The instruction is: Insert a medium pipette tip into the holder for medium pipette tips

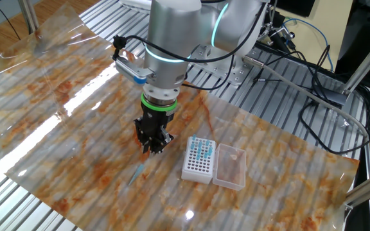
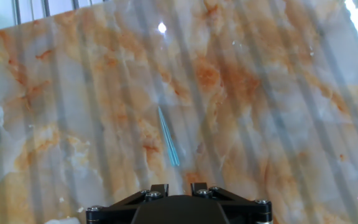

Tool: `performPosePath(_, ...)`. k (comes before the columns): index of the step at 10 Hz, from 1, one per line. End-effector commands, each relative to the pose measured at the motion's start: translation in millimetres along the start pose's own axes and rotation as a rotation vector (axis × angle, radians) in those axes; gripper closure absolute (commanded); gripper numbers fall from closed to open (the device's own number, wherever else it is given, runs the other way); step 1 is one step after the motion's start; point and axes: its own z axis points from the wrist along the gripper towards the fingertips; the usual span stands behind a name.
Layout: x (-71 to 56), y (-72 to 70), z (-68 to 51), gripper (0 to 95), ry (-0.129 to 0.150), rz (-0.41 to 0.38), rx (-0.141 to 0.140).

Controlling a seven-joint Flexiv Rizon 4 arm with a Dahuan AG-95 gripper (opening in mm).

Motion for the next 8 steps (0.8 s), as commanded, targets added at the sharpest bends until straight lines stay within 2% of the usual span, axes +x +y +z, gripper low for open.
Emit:
performPosePath(1, -2.0, -0.2, 2.1, 76.0, -0.003, -0.004, 0.001)
performPosePath(8, -10.9, -0.1, 3.4, 76.0, -0.018, -0.031, -0.003)
